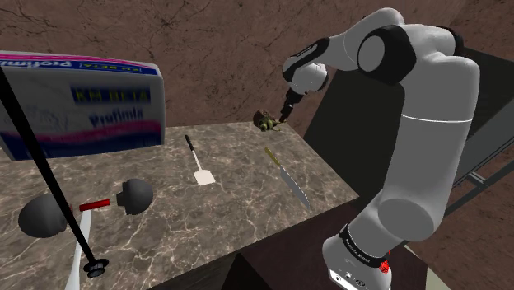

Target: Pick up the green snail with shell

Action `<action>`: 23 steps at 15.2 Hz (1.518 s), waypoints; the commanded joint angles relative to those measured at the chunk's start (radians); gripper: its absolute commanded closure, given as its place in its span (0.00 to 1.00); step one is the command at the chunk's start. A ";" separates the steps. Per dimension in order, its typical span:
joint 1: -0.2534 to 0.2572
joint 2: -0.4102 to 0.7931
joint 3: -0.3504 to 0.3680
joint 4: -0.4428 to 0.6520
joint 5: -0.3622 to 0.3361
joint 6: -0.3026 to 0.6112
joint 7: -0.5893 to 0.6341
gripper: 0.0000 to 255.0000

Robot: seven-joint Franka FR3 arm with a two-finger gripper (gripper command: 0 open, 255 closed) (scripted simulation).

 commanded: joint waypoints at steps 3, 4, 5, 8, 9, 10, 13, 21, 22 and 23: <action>-0.035 0.074 0.030 0.051 0.041 0.011 -0.044 0.00; -0.038 0.083 0.034 0.050 0.048 0.019 -0.050 0.00; -0.041 0.092 0.039 0.049 0.055 0.028 -0.055 0.00; -0.053 0.124 0.056 0.049 0.080 0.058 -0.075 0.00; -0.053 0.124 0.056 0.049 0.080 0.058 -0.075 0.00; -0.053 0.124 0.056 0.049 0.080 0.058 -0.075 0.00; -0.054 0.127 0.057 0.053 0.080 0.057 -0.074 1.00; -0.050 0.115 0.051 0.049 0.073 0.049 -0.069 1.00; -0.046 0.106 0.046 0.049 0.066 0.041 -0.064 1.00; -0.043 0.097 0.042 0.049 0.059 0.033 -0.058 1.00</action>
